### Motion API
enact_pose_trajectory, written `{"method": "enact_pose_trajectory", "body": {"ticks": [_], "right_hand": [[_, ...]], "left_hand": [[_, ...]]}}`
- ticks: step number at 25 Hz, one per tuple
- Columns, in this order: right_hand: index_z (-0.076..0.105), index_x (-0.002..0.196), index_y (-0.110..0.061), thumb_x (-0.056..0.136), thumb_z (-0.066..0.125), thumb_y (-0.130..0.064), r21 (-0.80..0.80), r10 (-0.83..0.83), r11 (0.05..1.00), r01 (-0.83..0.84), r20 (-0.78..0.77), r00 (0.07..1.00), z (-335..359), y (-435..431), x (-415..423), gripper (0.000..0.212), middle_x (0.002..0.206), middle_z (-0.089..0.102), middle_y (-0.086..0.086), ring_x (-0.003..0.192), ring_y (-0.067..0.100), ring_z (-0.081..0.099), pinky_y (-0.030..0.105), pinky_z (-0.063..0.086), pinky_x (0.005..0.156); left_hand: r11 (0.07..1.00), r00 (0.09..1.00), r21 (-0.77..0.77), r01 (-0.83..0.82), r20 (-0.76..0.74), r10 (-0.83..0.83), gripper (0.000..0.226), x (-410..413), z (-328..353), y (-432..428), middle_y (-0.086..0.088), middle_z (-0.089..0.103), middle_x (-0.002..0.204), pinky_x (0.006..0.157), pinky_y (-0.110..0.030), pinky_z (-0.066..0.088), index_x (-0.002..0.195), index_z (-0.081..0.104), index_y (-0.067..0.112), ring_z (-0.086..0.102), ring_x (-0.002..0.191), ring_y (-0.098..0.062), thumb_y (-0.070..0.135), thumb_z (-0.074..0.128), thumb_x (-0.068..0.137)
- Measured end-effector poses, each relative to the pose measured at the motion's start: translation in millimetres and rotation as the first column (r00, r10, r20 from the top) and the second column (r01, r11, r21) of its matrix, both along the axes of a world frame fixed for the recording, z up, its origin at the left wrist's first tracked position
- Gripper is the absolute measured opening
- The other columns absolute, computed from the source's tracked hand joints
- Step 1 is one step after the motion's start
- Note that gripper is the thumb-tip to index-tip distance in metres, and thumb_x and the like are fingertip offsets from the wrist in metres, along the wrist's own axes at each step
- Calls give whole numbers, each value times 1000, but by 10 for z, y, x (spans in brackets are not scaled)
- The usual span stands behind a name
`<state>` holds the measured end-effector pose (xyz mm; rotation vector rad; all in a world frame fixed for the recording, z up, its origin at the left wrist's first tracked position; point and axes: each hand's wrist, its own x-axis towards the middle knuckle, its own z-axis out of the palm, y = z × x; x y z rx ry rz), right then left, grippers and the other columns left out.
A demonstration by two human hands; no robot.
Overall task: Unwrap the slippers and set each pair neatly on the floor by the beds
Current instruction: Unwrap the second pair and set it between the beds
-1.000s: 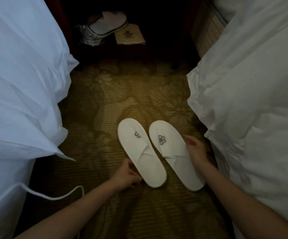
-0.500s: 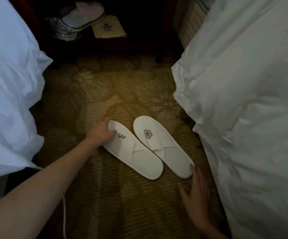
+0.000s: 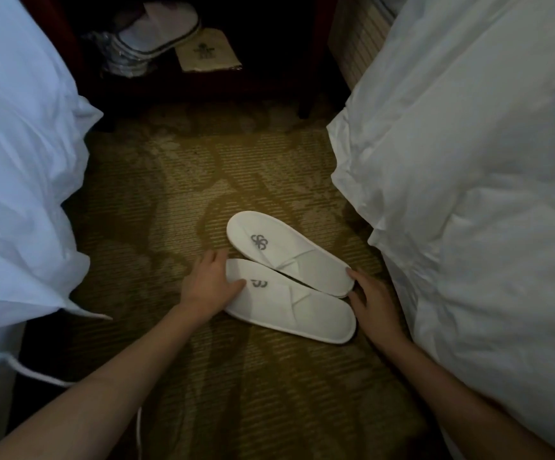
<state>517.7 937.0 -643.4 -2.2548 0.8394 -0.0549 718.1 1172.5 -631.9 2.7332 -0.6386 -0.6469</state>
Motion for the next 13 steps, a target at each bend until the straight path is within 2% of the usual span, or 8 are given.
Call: {"method": "enact_pose_trajectory", "body": {"ticks": [2, 3, 4, 6, 8, 9, 13], "right_hand": [[49, 142, -17, 96, 58, -28, 51, -235, 971, 233, 46, 971, 56, 160, -93, 48, 145, 52, 7, 132, 23, 49, 43, 41, 111], [44, 144, -23, 92, 60, -41, 82, -340, 938, 336, 43, 939, 63, 313, -196, 57, 148, 47, 4, 134, 22, 47, 43, 41, 111], [38, 145, -30, 85, 62, -54, 96, -372, 925, 368, 20, 928, 67, 493, -309, 69, 150, 42, 0, 135, 20, 44, 43, 42, 110], [27, 147, -43, 69, 67, -68, 58, -230, 971, 234, -68, 971, 49, 761, -466, 90, 156, 27, -6, 141, 18, 31, 45, 39, 111], [13, 151, -47, 66, 73, -64, 42, -77, 995, 86, -174, 982, -16, 804, -454, 106, 162, 6, -11, 149, 20, 11, 48, 31, 116], [11, 152, -47, 69, 77, -58, 49, -44, 997, 56, -208, 977, -39, 766, -394, 107, 163, 2, -10, 149, 21, 7, 49, 28, 117], [21, 153, -38, 78, 79, -36, 53, -4, 999, 12, -141, 990, -72, 566, -235, 96, 163, 17, -5, 146, 21, 15, 43, 26, 118]], "left_hand": [[1000, 1000, 12, 13, 11, -14, 77, 61, 29, 1, -9, 32, 151, 99, -51, 42, 149, 21, 24, 34, 136, -31, 55, 53, 86], [998, 999, 31, 46, 26, -47, 79, 144, 50, -15, -9, 23, 157, 101, -53, 40, 152, 12, 28, 29, 140, -33, 55, 50, 88], [993, 994, 62, 98, 45, -100, 79, 240, 75, -41, -8, 12, 161, 103, -55, 38, 153, 5, 33, 22, 143, -36, 54, 47, 90], [970, 976, 133, 202, 54, -211, 77, 409, 117, -148, -7, -4, 163, 106, -56, 35, 152, -2, 39, 13, 146, -38, 52, 43, 92], [946, 961, 182, 268, 15, -275, 73, 490, 117, -267, -7, -9, 163, 109, -56, 32, 153, -1, 38, 8, 147, -38, 50, 40, 93], [939, 958, 193, 283, -17, -285, 72, 512, 102, -305, -6, -9, 163, 111, -56, 29, 153, 0, 37, 6, 148, -38, 48, 40, 94], [942, 957, 180, 284, -119, -266, 72, 602, 39, -319, -6, 1, 164, 116, -53, 24, 154, 7, 32, 7, 148, -35, 47, 43, 93]]}}
